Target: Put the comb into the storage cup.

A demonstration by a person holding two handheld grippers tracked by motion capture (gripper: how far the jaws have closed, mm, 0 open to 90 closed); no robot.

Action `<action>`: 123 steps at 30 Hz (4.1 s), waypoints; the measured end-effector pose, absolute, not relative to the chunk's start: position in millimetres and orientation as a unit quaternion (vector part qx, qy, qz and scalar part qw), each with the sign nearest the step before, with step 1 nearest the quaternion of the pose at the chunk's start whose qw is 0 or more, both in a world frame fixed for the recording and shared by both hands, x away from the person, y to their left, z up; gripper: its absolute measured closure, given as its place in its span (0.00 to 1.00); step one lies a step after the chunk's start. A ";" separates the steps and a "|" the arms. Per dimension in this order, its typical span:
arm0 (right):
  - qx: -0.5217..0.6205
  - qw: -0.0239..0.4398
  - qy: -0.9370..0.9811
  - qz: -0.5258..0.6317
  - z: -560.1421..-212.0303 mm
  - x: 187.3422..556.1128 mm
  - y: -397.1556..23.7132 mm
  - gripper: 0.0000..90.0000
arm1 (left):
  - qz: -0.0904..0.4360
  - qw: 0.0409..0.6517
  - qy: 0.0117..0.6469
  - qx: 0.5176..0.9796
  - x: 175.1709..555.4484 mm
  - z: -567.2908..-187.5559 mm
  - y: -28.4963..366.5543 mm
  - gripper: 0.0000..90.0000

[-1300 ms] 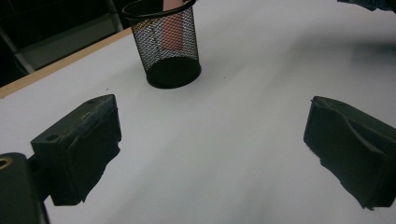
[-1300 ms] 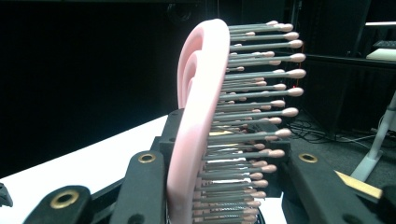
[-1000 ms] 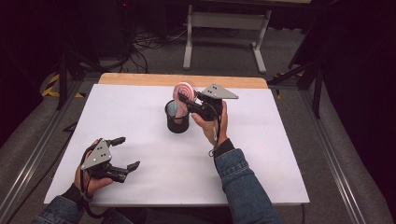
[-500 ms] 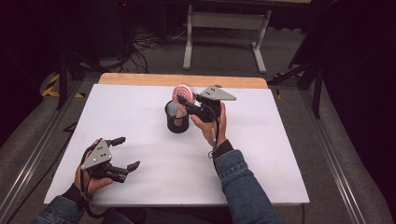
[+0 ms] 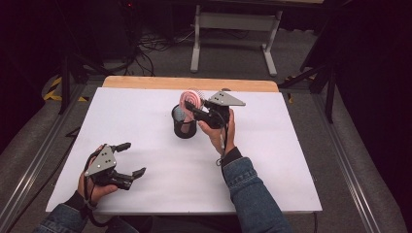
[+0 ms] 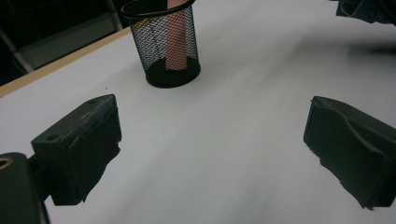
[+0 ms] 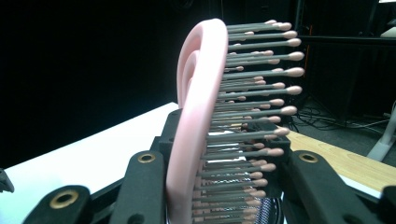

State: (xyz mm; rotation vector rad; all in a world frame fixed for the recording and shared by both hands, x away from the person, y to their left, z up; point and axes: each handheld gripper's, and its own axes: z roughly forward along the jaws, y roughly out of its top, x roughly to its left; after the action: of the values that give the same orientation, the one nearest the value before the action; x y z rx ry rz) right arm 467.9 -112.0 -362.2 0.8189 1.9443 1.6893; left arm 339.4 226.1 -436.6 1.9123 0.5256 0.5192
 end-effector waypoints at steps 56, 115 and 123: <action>0.335 0.249 0.711 0.566 -392.3 466.9 -129.5 0.47 | 0.217 0.511 0.215 0.803 339.6 -438.1 223.4 0.06; 0.300 0.367 0.713 0.517 -341.6 430.2 -164.4 0.06 | 0.221 0.511 0.219 0.801 339.9 -437.6 224.1 0.06; 0.298 0.372 0.713 0.515 -339.5 423.0 -171.6 0.06 | 0.222 0.510 0.219 0.802 339.9 -437.3 223.6 0.06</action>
State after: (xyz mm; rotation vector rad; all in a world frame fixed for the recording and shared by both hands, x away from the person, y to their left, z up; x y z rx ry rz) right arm 423.0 -171.6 -339.5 0.7635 1.8263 1.3186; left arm 339.9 223.6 -437.3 1.9311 0.5274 0.5335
